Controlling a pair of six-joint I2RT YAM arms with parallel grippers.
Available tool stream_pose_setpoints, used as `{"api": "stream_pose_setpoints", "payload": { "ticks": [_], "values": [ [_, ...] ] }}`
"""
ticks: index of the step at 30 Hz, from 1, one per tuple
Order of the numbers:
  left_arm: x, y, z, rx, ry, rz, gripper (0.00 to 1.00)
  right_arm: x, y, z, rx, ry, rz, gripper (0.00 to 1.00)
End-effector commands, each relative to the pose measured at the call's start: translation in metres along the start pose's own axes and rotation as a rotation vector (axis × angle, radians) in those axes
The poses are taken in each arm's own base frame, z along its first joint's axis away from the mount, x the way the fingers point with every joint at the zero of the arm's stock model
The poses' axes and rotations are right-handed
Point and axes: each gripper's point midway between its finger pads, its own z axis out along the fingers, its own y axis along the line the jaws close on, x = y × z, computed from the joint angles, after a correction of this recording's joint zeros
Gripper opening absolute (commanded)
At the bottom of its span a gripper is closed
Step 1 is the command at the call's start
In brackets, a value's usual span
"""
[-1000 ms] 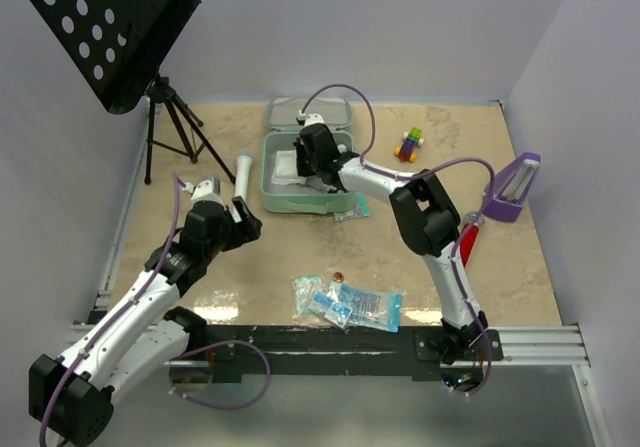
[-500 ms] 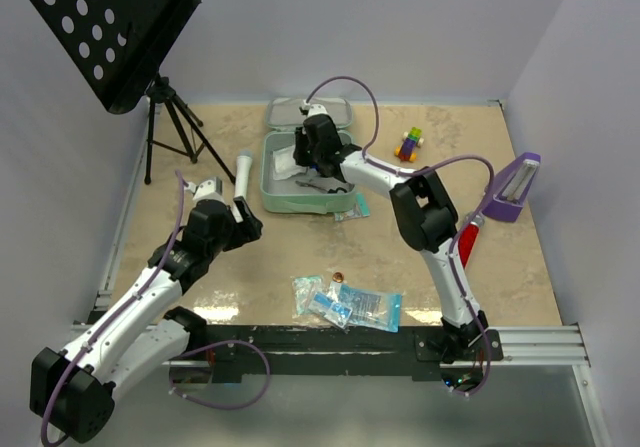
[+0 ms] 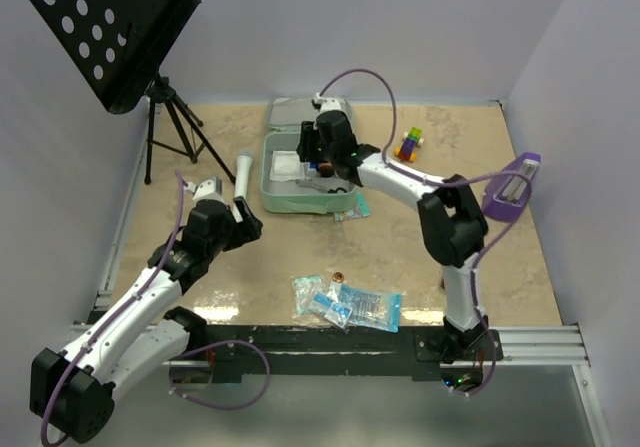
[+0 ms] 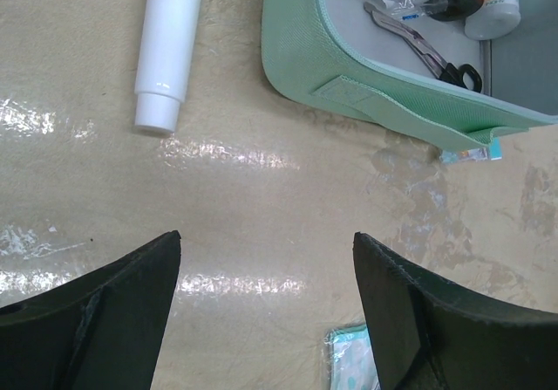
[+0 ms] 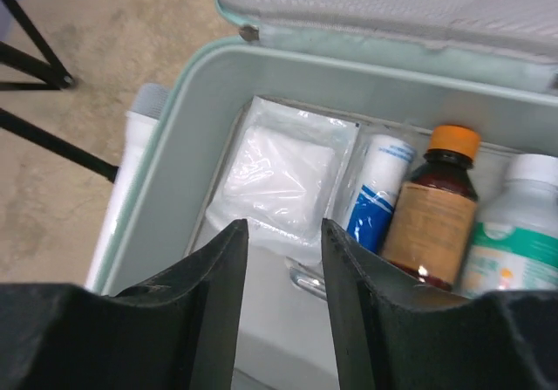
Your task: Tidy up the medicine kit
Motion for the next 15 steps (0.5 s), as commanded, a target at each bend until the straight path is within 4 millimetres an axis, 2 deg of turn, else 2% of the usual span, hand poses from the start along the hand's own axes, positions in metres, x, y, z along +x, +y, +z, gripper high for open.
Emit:
{"api": "stream_pose_setpoints", "payload": {
  "ticks": [1,3,6,8,10,12,15],
  "values": [
    [-0.014,-0.007,-0.003,0.029,-0.053,-0.021,0.84,-0.056,0.016,-0.079,0.009,-0.179,0.019,0.44],
    [-0.013,-0.009,-0.005,0.04,-0.047,-0.018,0.87,-0.039,0.016,-0.11,0.04,-0.183,0.002,0.44],
    [-0.011,-0.01,-0.006,0.054,-0.043,-0.016,0.89,0.008,0.017,-0.147,0.053,-0.134,-0.023,0.45],
    [-0.01,-0.011,-0.006,0.066,-0.043,-0.019,0.89,0.045,0.016,-0.163,0.047,-0.081,-0.013,0.45],
    [-0.006,-0.011,-0.005,0.072,-0.035,-0.025,0.9,0.082,0.006,-0.178,0.05,-0.031,0.007,0.45],
    [-0.002,-0.012,-0.004,0.08,-0.02,-0.031,0.9,0.105,0.006,-0.196,0.023,-0.017,0.033,0.45],
    [0.003,-0.012,-0.004,0.088,-0.001,-0.042,0.89,0.145,0.018,-0.215,-0.054,0.046,0.033,0.44]
  ]
}}
